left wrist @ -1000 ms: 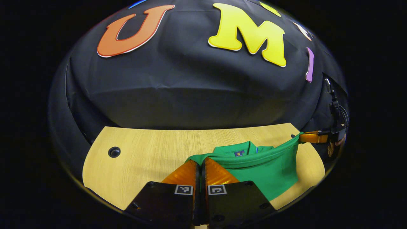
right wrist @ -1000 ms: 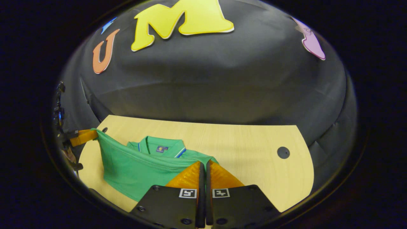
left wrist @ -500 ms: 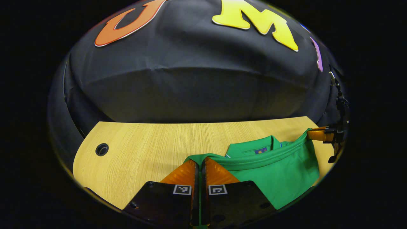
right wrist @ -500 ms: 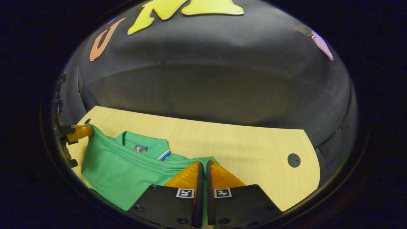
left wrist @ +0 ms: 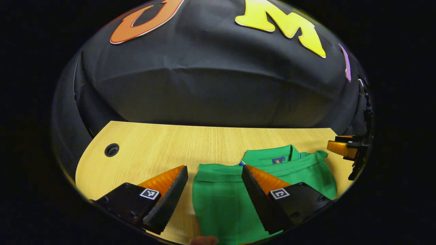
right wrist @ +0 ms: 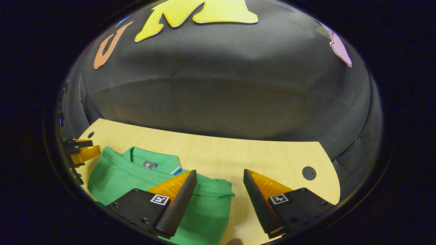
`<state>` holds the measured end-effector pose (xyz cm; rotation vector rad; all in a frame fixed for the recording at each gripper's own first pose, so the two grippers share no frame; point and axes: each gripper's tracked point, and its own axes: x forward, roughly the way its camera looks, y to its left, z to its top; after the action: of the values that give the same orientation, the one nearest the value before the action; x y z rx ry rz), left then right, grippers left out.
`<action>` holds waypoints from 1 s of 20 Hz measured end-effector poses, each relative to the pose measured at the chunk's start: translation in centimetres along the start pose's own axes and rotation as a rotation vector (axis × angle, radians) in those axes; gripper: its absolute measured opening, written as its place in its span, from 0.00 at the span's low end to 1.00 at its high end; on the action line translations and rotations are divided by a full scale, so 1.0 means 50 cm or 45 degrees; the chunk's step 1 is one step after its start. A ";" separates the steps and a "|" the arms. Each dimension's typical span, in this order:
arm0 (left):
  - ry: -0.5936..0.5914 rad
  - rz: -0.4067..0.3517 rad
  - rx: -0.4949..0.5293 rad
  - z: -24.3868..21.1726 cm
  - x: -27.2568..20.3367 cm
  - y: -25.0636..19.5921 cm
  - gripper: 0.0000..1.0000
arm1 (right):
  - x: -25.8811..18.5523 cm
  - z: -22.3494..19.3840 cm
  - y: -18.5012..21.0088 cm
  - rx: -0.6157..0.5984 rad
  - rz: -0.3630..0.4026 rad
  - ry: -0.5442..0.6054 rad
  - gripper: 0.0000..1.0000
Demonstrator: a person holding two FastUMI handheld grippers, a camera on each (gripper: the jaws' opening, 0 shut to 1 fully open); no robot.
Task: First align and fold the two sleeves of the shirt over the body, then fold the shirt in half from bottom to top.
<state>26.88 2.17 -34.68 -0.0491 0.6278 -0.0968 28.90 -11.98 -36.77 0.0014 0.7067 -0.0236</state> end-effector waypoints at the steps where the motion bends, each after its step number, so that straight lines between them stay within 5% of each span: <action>1: -0.025 0.007 -0.020 0.018 -0.023 0.001 1.00 | -0.022 0.012 -0.001 0.002 -0.005 -0.026 0.93; 2: -0.059 0.015 -0.032 0.039 -0.049 0.002 1.00 | -0.045 0.027 0.000 0.001 -0.013 -0.058 0.99; 12: -0.555 0.043 0.059 0.307 -0.481 -0.070 1.00 | -0.490 0.211 0.034 0.056 -0.028 -0.477 0.95; 16: -0.676 0.041 0.131 0.338 -0.647 -0.138 0.97 | -0.673 0.213 0.071 0.024 -0.027 -0.595 0.95; 20: -0.739 0.020 0.069 0.317 -0.783 -0.183 0.97 | -0.822 0.188 0.128 0.027 -0.034 -0.701 0.92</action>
<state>4.03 -2.52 1.68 -0.0183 0.0456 -0.0789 3.91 -4.80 -2.97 0.0057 0.1562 -0.0548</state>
